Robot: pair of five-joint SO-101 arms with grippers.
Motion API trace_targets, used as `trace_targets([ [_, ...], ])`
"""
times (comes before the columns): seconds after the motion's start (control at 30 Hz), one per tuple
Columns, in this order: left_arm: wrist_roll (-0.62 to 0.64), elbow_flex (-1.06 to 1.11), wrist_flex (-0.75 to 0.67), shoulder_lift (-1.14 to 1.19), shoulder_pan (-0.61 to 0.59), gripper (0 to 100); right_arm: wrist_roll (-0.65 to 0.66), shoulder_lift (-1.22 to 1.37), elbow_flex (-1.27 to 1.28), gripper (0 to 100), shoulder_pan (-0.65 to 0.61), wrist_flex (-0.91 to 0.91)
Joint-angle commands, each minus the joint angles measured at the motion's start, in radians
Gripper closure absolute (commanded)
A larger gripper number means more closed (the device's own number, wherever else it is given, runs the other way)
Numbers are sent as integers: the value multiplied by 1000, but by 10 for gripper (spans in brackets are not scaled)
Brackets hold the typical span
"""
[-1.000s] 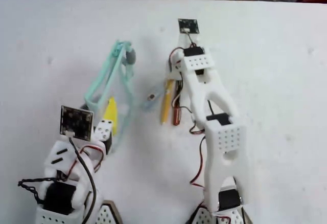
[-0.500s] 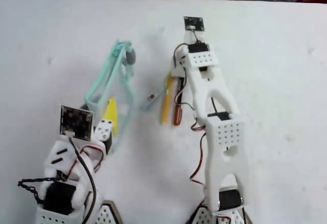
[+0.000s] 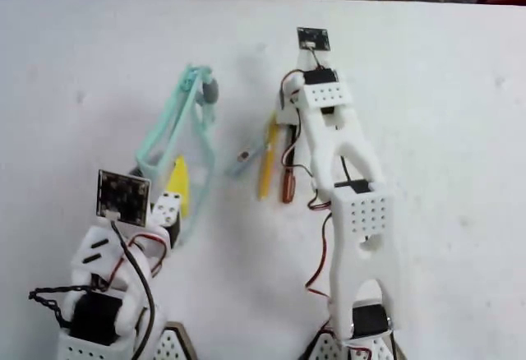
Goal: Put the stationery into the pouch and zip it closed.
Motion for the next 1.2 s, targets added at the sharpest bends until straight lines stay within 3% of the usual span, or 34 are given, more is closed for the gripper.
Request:
trace_targets([
  [0.0, -12, -5, -25, -7, -7, 921, -9, -16, -26, 981, 5, 21],
  [0.4, -12, -6, -28, -7, -7, 919, -3, -48, -25, 981, 8, 42],
  [0.6, -6, -6, -20, -7, -7, 860, -3, -65, -37, 981, 50, 41],
  [1.17, -6, -6, -20, -7, -7, 861, -2, -102, -32, 981, 45, 42],
])
